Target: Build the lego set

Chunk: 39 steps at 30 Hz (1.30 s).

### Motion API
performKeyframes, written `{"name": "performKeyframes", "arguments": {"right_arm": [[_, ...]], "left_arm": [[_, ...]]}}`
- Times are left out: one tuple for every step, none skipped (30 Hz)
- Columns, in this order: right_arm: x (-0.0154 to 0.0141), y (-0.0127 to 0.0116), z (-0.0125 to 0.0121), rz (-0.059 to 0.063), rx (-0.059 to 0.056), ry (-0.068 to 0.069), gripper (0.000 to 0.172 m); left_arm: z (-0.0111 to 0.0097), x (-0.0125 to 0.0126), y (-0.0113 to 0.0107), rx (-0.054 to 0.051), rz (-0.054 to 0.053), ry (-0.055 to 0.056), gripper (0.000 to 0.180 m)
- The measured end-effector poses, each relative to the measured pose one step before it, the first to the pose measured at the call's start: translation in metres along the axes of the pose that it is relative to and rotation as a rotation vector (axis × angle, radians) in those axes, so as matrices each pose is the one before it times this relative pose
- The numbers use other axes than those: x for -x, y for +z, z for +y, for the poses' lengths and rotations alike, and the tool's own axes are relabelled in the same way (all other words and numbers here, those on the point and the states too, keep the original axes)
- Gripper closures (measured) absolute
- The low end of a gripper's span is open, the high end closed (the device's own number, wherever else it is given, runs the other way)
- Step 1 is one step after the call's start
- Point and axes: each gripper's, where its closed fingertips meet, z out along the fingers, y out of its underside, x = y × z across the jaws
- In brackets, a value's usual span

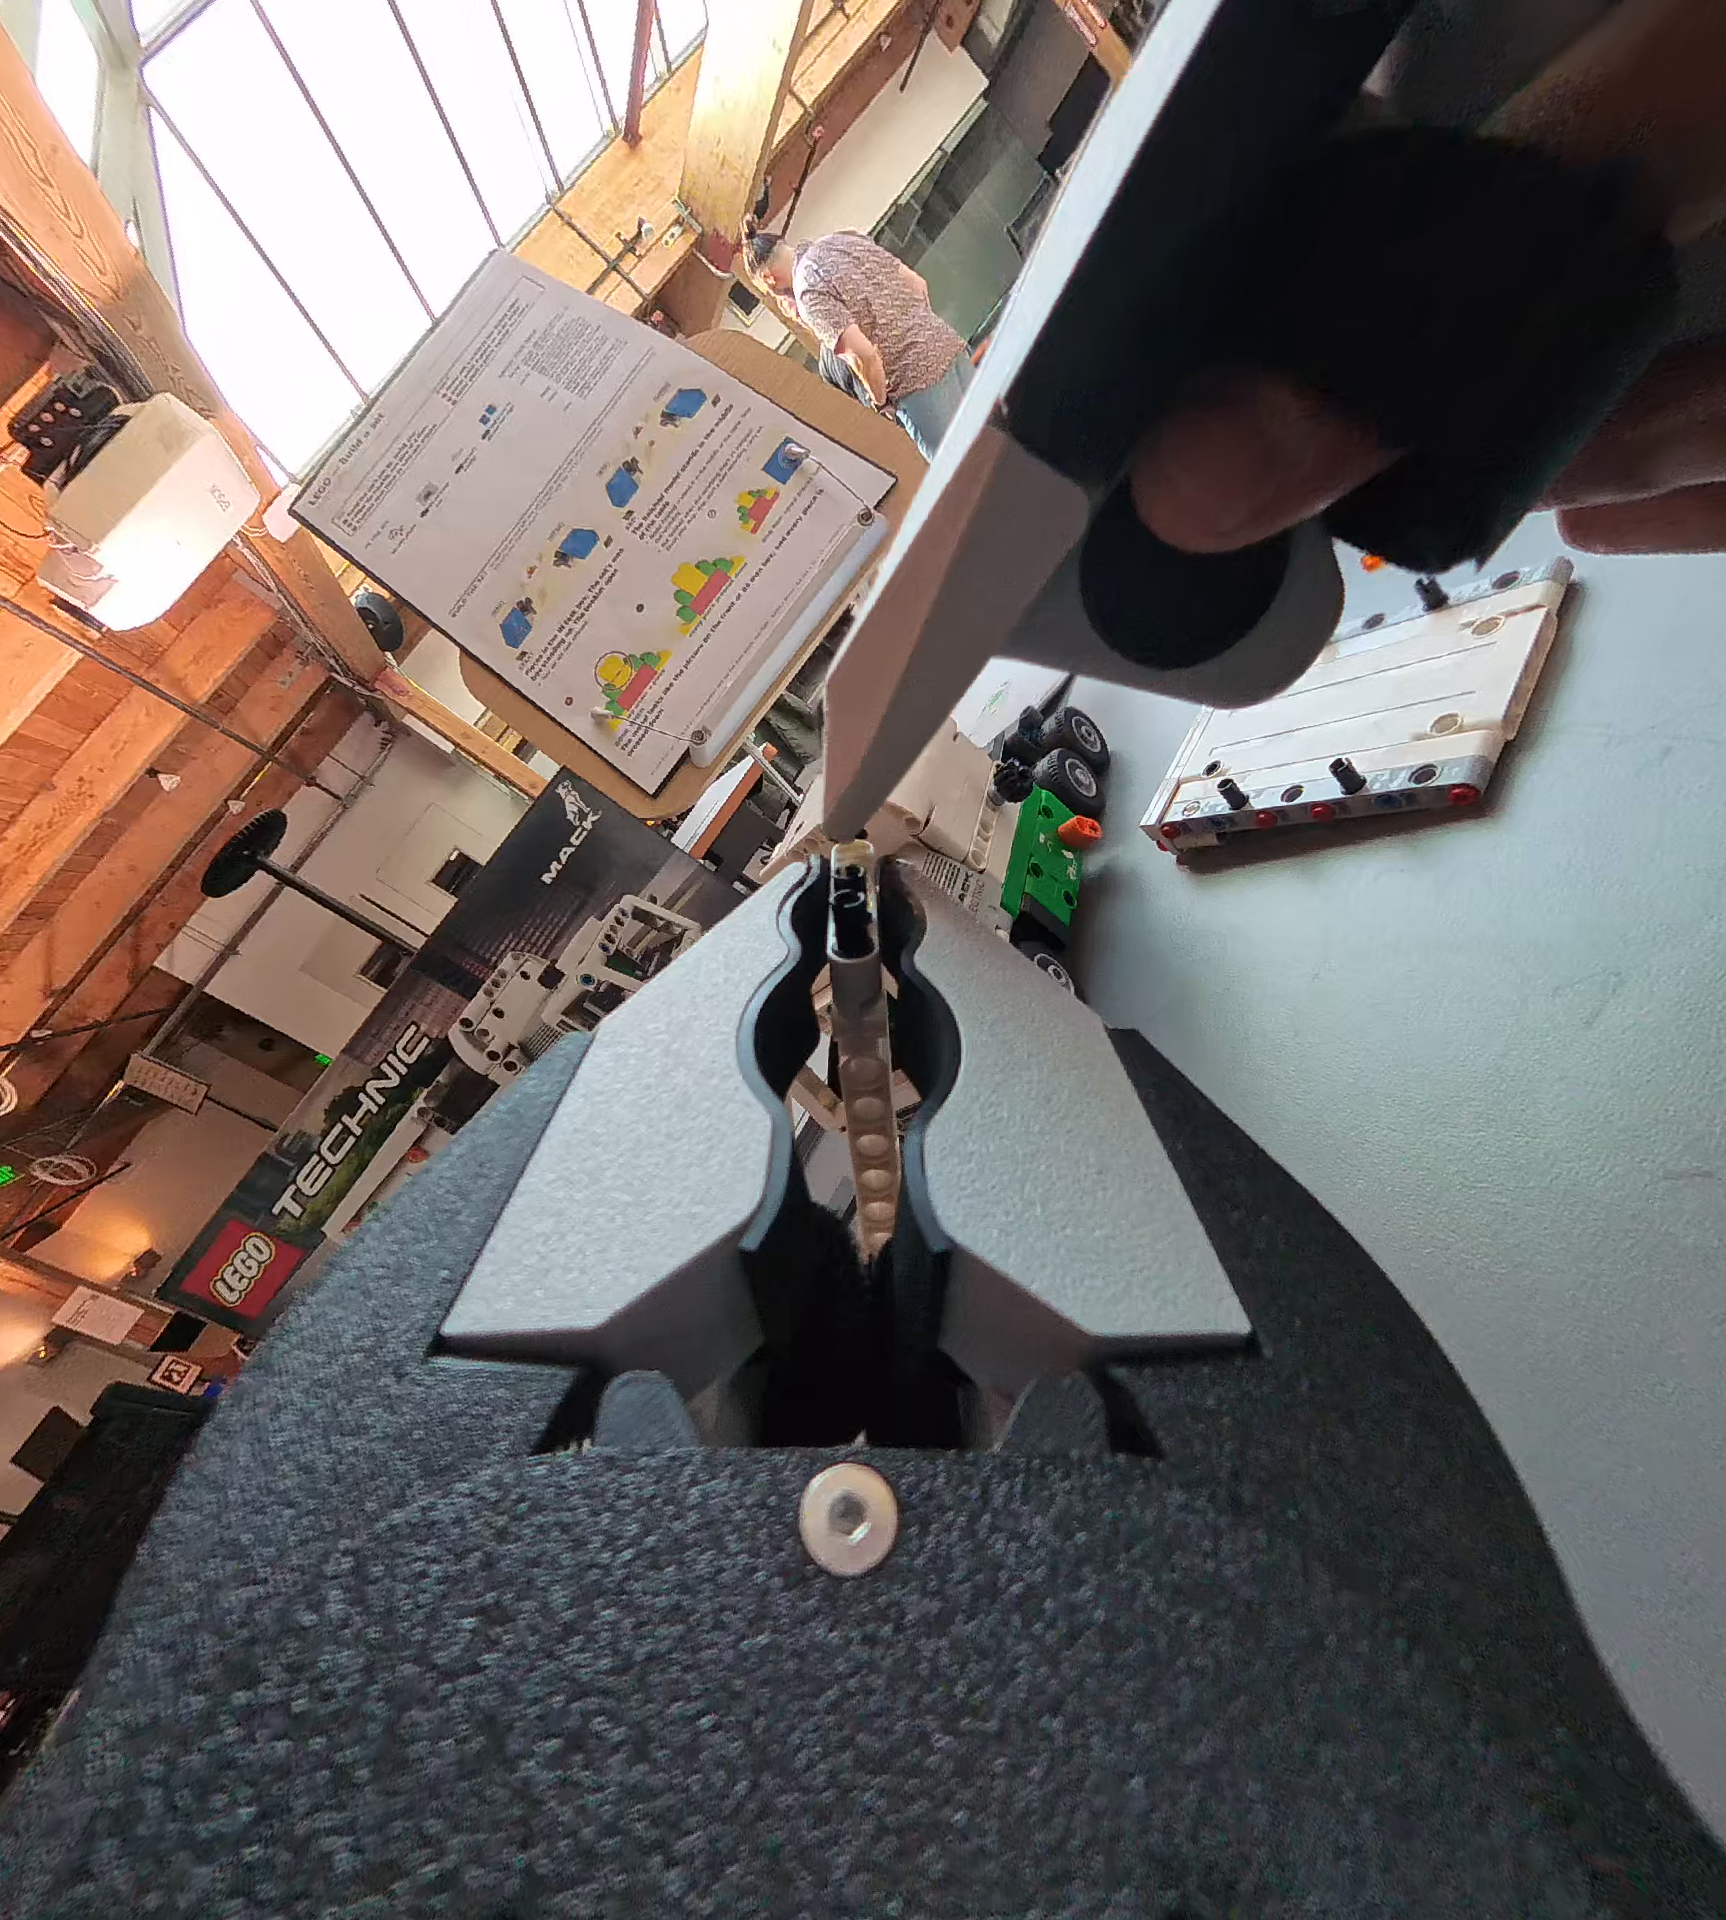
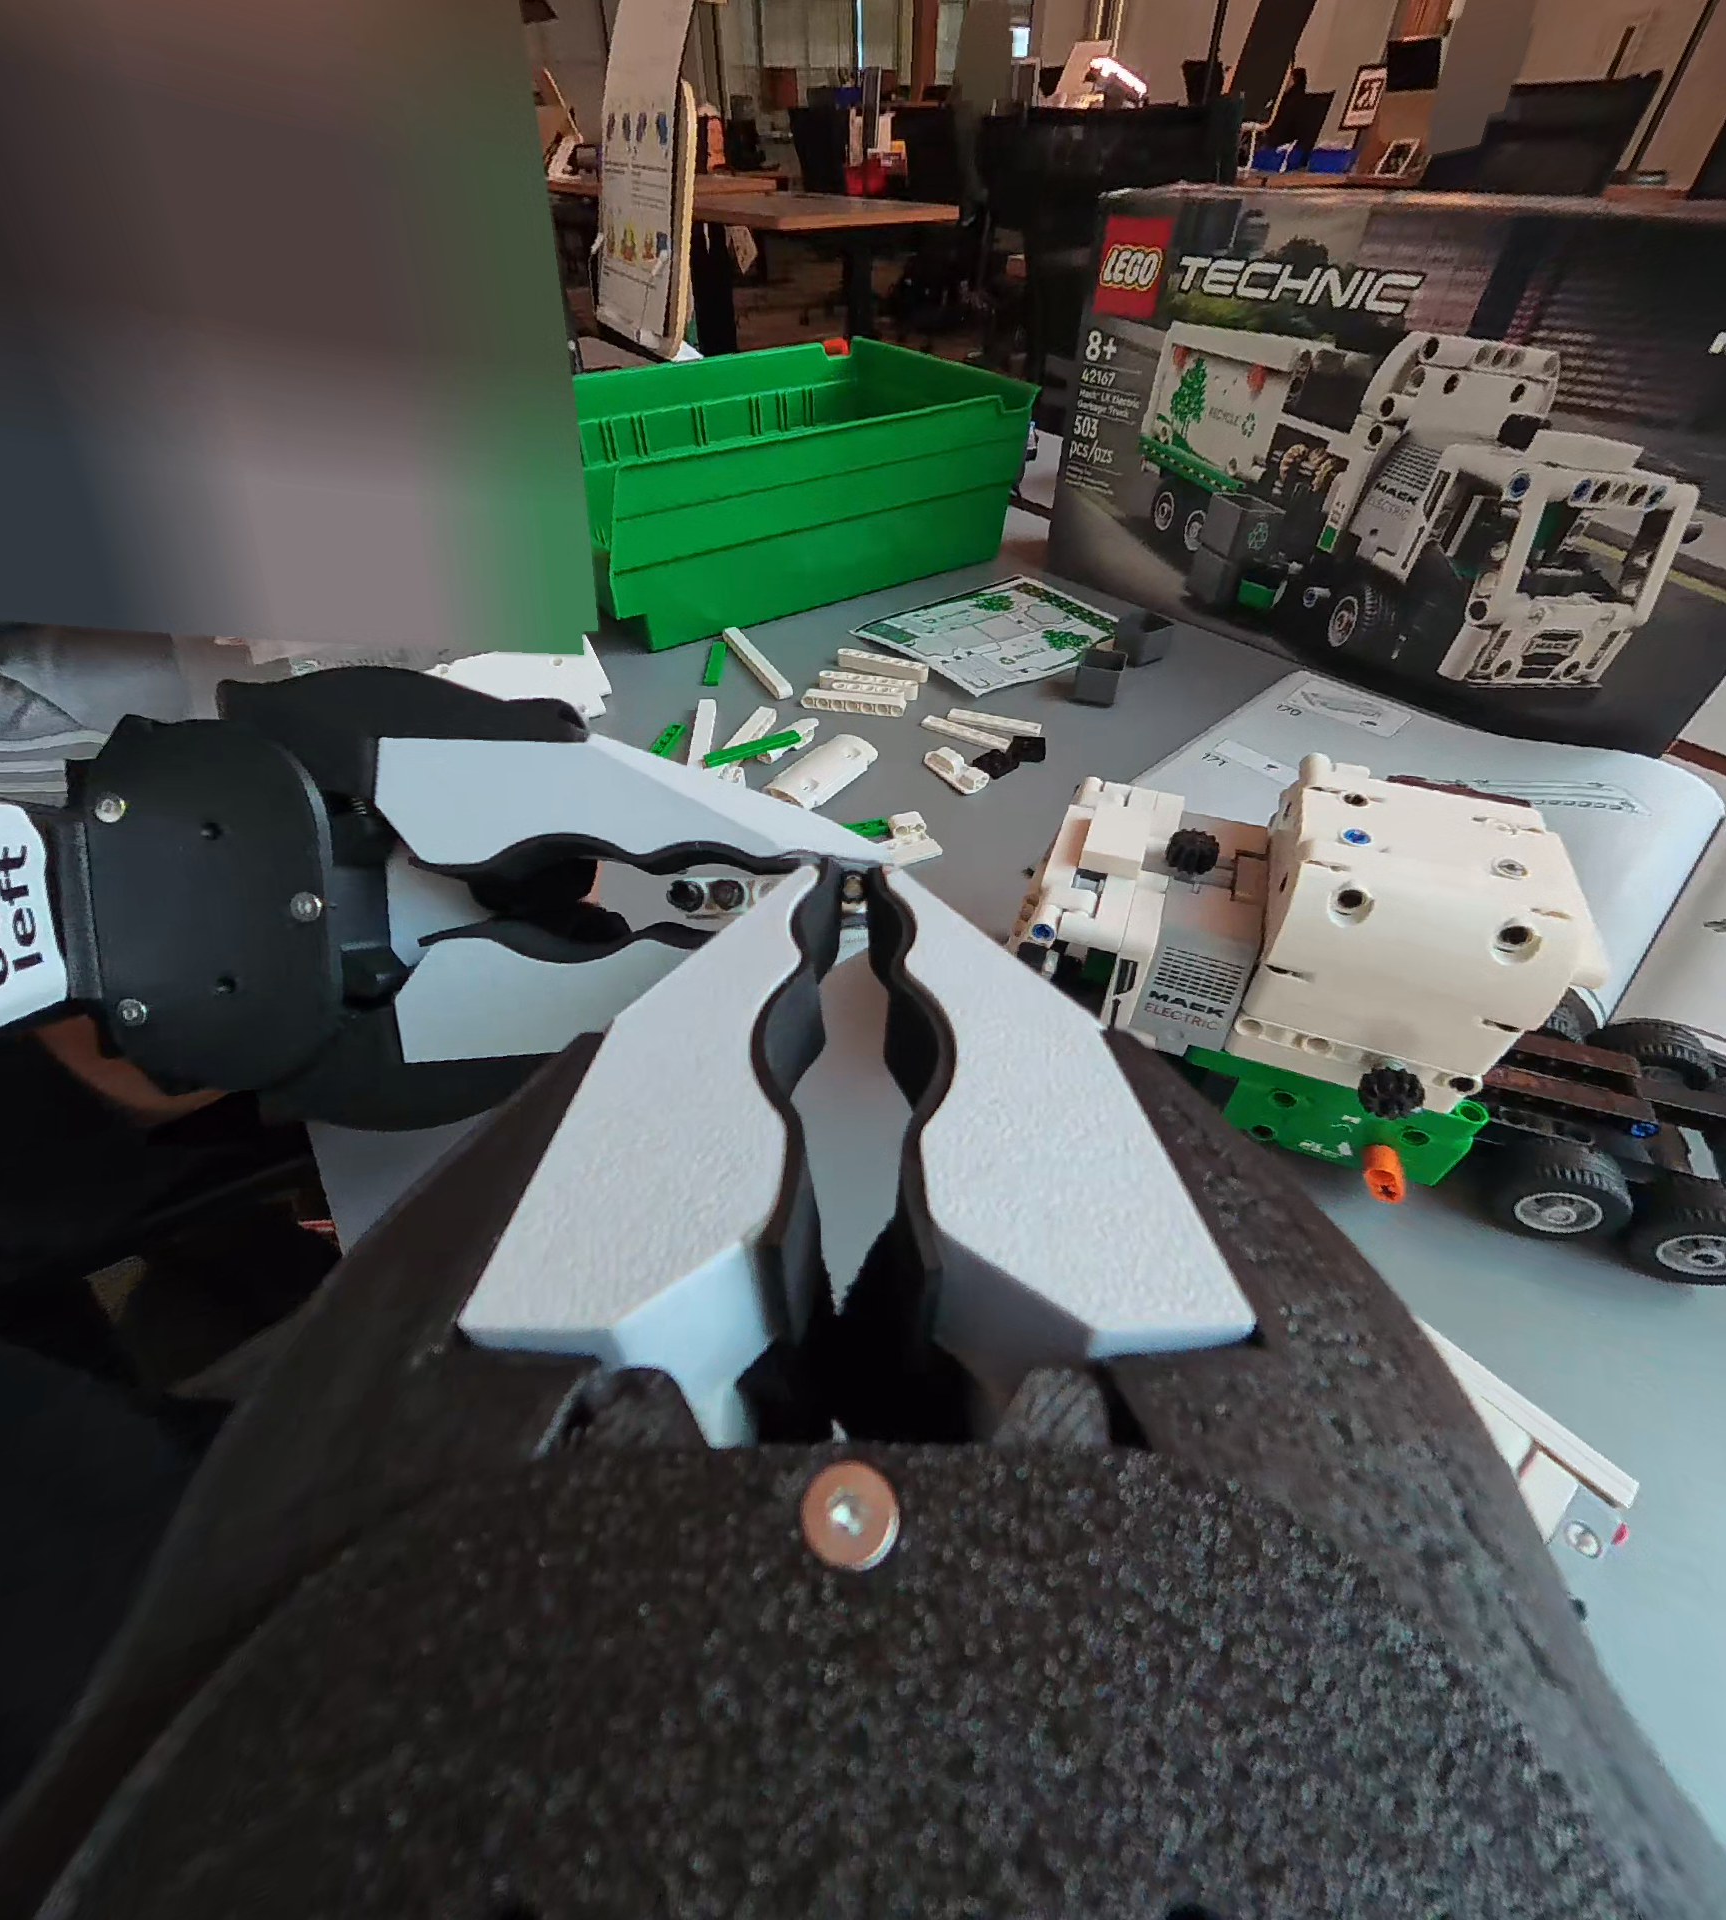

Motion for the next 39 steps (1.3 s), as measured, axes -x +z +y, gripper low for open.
{"name": "performKeyframes", "arguments": {"right_arm": [[-0.00113,0.00039,0.00069,0.0035,0.0030,0.0003,0.168],[-0.00114,0.00040,0.00103,0.0035,0.0066,0.0006,0.168],[-0.00028,0.00035,0.00056,-0.0030,0.0028,0.0037,0.168],[0.00025,0.00014,-0.00003,-0.0063,-0.0007,0.0069,0.168],[0.00021,0.00015,0.00054,-0.0068,0.0033,0.0073,0.168],[0.00034,-0.00016,0.00037,-0.0074,0.0039,0.0075,0.168],[-0.00013,0.00009,0.00052,-0.0031,0.0040,0.0071,0.168],[-0.00007,-0.00002,0.00072,-0.0040,0.0063,0.0076,0.168],[-0.00008,-0.00040,-0.00004,-0.0051,0.0020,0.0068,0.168],[-0.00005,-0.00029,-0.00032,-0.0035,0.0006,0.0062,0.168],[-0.00001,-0.00047,-0.00034,-0.0008,-0.0004,-0.0015,0.168],[-0.00029,-0.00001,0.00064,0.0042,0.0048,-0.0080,0.168],[-0.00032,0.00021,0.00090,0.0055,0.0066,-0.0094,0.168],[-0.00004,-0.00035,-0.00004,0.0024,-0.0014,-0.0096,0.168],[0.00062,-0.00009,0.00012,-0.0034,0.0007,-0.0037,0.168],[0.00101,0.00022,0.00066,-0.0060,0.0043,0.0034,0.168],[0.00053,-0.00006,-0.00069,0.0008,-0.0051,-0.0004,0.168],[0.00073,0.00069,0.00119,-0.0011,0.0085,-0.0049,0.168],[0.00033,0.00043,0.00017,0.0000,0.0031,-0.0041,0.168],[0.00009,0.00043,0.00026,-0.0017,0.0041,0.0009,0.168],[0.00058,0.00035,0.00052,-0.0086,0.0072,0.0046,0.168],[-0.00047,0.00005,0.00081,-0.0032,0.0092,0.0058,0.168],[-0.00050,-0.00003,0.00079,-0.0001,0.0060,0.0036,0.168],[0.00013,0.00007,0.00036,-0.0019,0.0007,0.0040,0.168],[-0.00007,-0.00009,0.00029,0.0003,0.0005,0.0010,0.168],[-0.00012,-0.00013,0.00013,0.0008,0.0007,-0.0017,0.168],[0.00029,-0.00033,-0.00021,-0.0007,-0.0019,-0.0013,0.168],[0.00010,-0.00026,-0.00030,-0.0002,-0.0014,0.0016,0.168],[-0.00010,-0.00015,0.00030,0.0017,0.0012,0.0018,0.168],[0.00007,-0.00002,0.00020,0.0007,0.0016,0.0026,0.168],[-0.00003,-0.00033,-0.00040,0.0015,-0.0035,-0.0001,0.168],[0.00025,-0.00017,-0.00053,0.0026,-0.0062,-0.0041,0.168],[-0.00013,0.00015,0.00056,0.0044,0.0012,-0.0040,0.168],[-0.00043,-0.00018,-0.00004,0.0073,-0.0020,-0.0052,0.168],[-0.00030,-0.00024,-0.00034,0.0040,-0.0028,-0.0045,0.168],[-0.00004,-0.00013,-0.00029,-0.0012,0.0009,0.0028,0.168],[-0.00032,-0.00052,-0.00147,0.0009,-0.0073,0.0024,0.168],[-0.00020,-0.00011,-0.00081,-0.0005,-0.0025,0.0013,0.168],[-0.00025,0.00040,0.00042,-0.0008,0.0055,0.0007,0.168]], "left_arm": [[0.00003,-0.00020,-0.00014,-0.0005,0.0025,-0.0012,0.175],[-0.00004,-0.00025,-0.00012,-0.0013,0.0019,0.0023,0.175],[-0.00011,-0.00001,-0.00022,-0.0017,-0.0001,0.0055,0.175],[0.00036,-0.00007,-0.00016,0.0007,0.0006,0.0045,0.175],[0.00028,0.00049,-0.00018,0.0011,-0.0026,0.0038,0.175],[0.00026,0.00047,-0.00001,0.0014,-0.0031,0.0018,0.175],[0.00023,-0.00021,0.00019,0.0017,0.0020,-0.0007,0.175],[0.00013,-0.00038,0.00011,-0.0004,0.0016,0.0013,0.175],[-0.00039,0.00000,-0.00009,-0.0010,-0.0018,0.0030,0.175],[-0.00040,0.00005,0.00006,-0.0016,-0.0022,0.0022,0.175],[-0.00031,-0.00011,-0.00004,-0.0011,0.0003,0.0006,0.175],[0.00039,-0.00053,0.00024,0.0021,0.0027,0.0007,0.175],[0.00037,-0.00051,0.00015,0.0016,0.0016,0.0035,0.175],[0.00025,-0.00013,0.00011,0.0019,-0.0015,0.0045,0.174],[0.00046,-0.00027,0.00033,0.0033,0.0004,0.0028,0.175],[0.00070,-0.00104,0.00039,0.0038,0.0041,0.0026,0.175],[0.00015,-0.00064,0.00021,0.0015,0.0008,0.0060,0.174],[-0.00009,-0.00040,-0.00001,0.0014,-0.0014,0.0074,0.174],[0.00051,-0.00050,0.00003,0.0030,0.0005,0.0055,0.175],[0.00027,0.00009,-0.00006,0.0018,-0.0014,0.0036,0.174],[0.00047,0.00043,-0.00004,0.0023,-0.0019,0.0007,0.174],[0.00035,0.00064,0.00006,0.0014,-0.0011,-0.0018,0.174],[0.00012,0.00013,-0.00003,-0.0002,0.0011,-0.0030,0.175],[0.00008,-0.00020,-0.00009,0.0000,0.0018,-0.0002,0.175],[0.00000,-0.00034,0.00001,0.0006,0.0003,0.0038,0.175],[-0.00014,-0.00010,-0.00010,-0.0006,-0.0006,0.0033,0.175],[-0.00051,0.00008,-0.00016,-0.0023,-0.0006,0.0001,0.175],[-0.00021,-0.00006,-0.00009,-0.0013,0.0011,-0.0020,0.175],[0.00004,-0.00020,0.00003,0.0006,0.0002,0.0016,0.175],[-0.00007,-0.00011,-0.00011,0.0004,-0.0023,0.0057,0.175],[-0.00039,0.00021,-0.00010,-0.0008,-0.0032,0.0029,0.175],[-0.00017,0.00010,0.00005,-0.0005,0.0004,-0.0021,0.175],[0.00027,-0.00035,0.00007,-0.0004,0.0032,-0.0020,0.175],[-0.00011,-0.00030,0.00001,-0.0005,0.0008,0.0013,0.174],[-0.00029,-0.00017,0.00002,0.0001,-0.0011,0.0040,0.174],[-0.00052,-0.00069,-0.00020,-0.0026,0.0014,0.0035,0.174],[-0.00076,-0.00068,-0.00004,-0.0031,0.0025,0.0003,0.175],[-0.00006,-0.00021,0.00010,0.0010,0.0001,0.0011,0.175],[0.00058,-0.00024,0.00011,0.0026,0.0006,0.0027,0.174]]}}
